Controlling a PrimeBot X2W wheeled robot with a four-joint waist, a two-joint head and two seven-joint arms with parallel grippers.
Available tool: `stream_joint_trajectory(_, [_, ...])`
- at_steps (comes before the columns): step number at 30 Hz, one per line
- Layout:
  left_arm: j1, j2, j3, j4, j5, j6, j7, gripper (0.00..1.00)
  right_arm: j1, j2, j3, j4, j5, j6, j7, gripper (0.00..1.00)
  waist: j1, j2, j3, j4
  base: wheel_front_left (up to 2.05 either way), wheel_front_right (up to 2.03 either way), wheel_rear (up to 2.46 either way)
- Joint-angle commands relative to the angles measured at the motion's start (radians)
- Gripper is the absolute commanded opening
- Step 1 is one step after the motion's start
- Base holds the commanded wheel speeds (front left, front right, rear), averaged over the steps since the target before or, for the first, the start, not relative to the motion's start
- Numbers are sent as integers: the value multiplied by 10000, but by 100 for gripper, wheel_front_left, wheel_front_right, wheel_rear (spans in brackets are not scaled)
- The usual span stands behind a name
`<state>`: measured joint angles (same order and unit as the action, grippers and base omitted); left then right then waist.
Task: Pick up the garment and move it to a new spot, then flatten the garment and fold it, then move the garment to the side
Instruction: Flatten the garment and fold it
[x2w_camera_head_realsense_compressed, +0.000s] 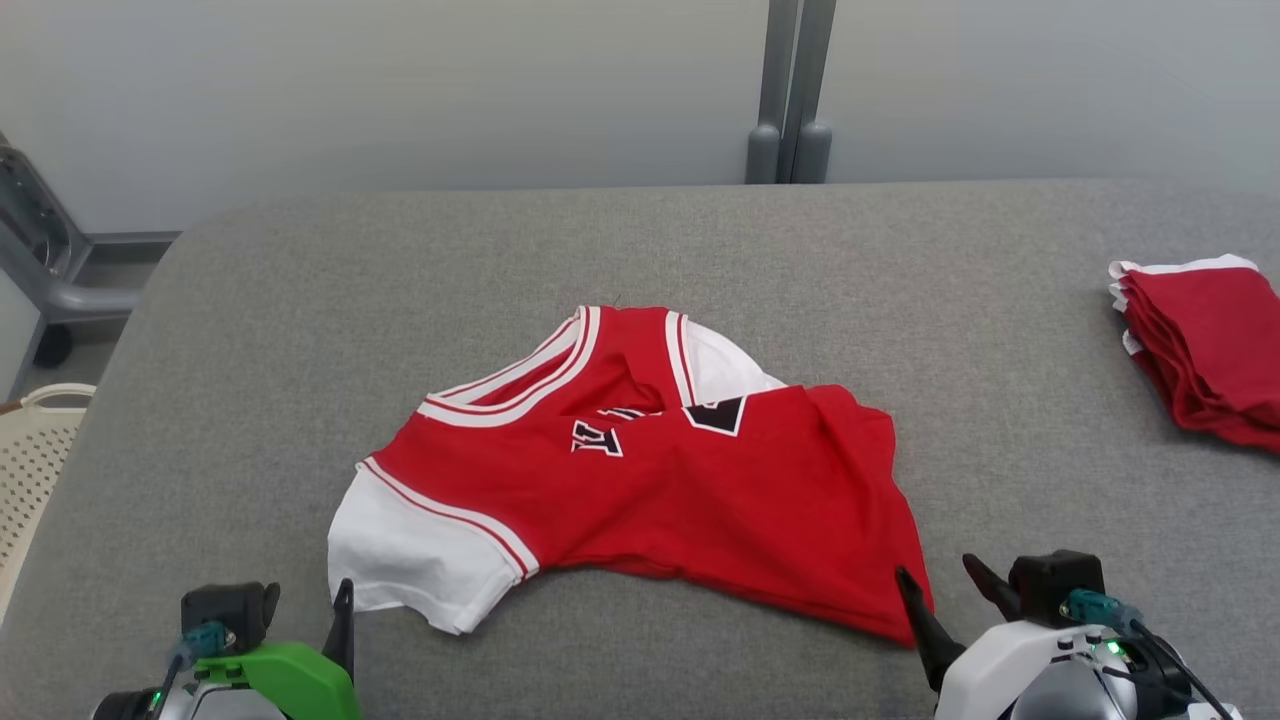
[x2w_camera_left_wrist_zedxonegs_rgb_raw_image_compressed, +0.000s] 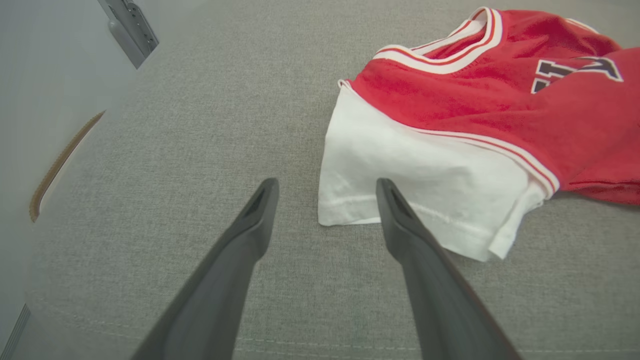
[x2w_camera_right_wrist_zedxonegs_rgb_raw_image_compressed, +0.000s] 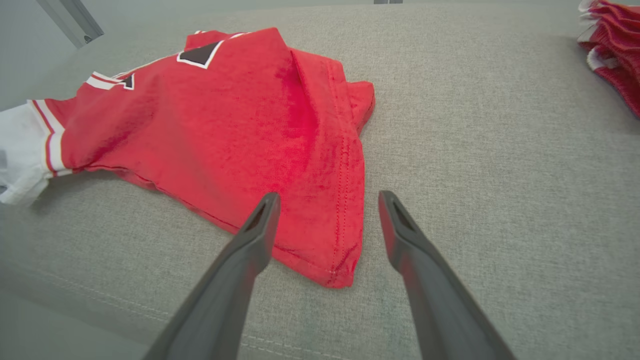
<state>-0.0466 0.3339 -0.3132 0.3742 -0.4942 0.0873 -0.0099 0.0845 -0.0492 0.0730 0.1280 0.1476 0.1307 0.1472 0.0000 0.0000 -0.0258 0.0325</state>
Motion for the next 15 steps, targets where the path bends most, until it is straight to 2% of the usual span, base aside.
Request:
stream_joint_trajectory(1, [-491, 87, -90, 310, 118, -107, 143, 100, -238, -25, 18, -150, -134, -1, 116, 100, 0, 0, 511, -22, 0, 0, 0])
stream_joint_trajectory(7, [-1697, -41, -412, 1569, 225, -323, 813, 100, -584, -23, 130, -315, -221, -1, 493, 100, 0, 0, 1314, -135, 0, 0, 0])
stream_joint_trajectory(15, [-2253, -247, -378, 2563, -24, -238, 1119, 100, -640, -23, 266, -98, -228, -1, 626, 100, 0, 0, 1731, -238, 0, 0, 0])
